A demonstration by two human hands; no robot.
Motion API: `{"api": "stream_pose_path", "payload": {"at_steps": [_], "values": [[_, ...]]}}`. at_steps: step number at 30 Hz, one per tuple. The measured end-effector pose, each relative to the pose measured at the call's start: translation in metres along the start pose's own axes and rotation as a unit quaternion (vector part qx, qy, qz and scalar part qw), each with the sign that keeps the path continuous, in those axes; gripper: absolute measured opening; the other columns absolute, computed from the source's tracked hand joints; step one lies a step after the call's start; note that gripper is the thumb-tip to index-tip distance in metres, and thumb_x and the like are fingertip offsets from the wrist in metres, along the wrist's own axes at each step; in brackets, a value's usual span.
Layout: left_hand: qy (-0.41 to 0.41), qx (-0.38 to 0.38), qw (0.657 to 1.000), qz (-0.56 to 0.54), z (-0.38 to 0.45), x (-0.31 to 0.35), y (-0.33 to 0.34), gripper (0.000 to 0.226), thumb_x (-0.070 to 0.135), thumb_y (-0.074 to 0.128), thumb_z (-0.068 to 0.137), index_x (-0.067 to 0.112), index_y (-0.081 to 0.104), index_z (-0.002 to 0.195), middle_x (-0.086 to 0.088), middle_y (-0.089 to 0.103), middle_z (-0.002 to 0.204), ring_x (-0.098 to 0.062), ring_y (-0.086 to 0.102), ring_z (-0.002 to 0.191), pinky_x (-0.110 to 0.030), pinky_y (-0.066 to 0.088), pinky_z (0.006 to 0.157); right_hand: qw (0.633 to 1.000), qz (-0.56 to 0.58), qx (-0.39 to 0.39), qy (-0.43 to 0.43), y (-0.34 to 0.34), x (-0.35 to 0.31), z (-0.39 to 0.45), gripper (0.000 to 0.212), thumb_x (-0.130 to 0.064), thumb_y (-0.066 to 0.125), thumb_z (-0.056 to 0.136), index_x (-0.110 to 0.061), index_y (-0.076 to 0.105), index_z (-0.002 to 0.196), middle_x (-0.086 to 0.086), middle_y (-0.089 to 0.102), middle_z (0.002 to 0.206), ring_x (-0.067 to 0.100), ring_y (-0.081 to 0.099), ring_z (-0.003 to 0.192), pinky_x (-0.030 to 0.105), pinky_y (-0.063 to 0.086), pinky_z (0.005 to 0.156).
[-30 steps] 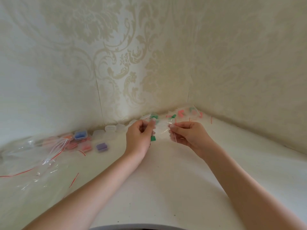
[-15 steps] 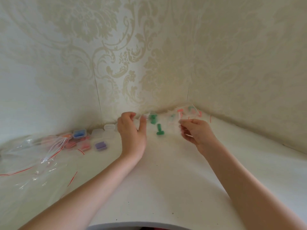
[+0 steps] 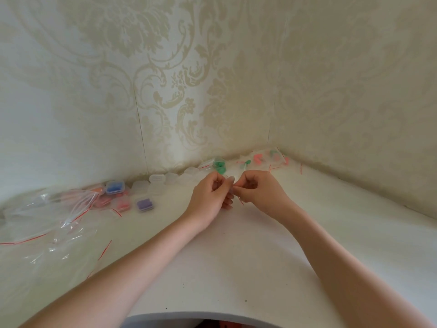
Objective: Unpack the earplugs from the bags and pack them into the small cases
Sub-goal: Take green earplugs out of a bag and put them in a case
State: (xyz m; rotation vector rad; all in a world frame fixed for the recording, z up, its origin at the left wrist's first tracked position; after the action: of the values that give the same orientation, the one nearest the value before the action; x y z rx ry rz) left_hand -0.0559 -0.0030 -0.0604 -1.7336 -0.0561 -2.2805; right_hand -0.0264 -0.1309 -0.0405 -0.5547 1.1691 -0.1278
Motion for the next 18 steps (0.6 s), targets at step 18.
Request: {"api": "stream_pose_path", "payload": {"at_steps": [18], "values": [[0.121,0.036,0.975,0.181,-0.004,0.011,-0.006,0.024,0.017,0.047,0.096,0.007,0.049,0.074,-0.01,0.056,0.066,-0.024,0.055,0.059,-0.04,0.049,0.055,0.997,-0.064,0.012,-0.045,0.012,-0.004,-0.002,0.026,-0.026,0.05,0.097,-0.018,0.044,0.073,-0.004,0.053,0.068,0.009,0.044,0.056,0.026,0.039,0.057]]}}
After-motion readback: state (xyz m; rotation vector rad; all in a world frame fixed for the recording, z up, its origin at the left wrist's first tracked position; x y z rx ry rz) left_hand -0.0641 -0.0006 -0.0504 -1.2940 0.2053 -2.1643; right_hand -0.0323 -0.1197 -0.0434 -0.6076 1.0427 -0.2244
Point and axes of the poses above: each hand's wrist, its own z-axis towards the middle knuckle, its own y-axis out of the palm, x = y × z, the point moved 5 cm from there along z, towards the middle knuckle
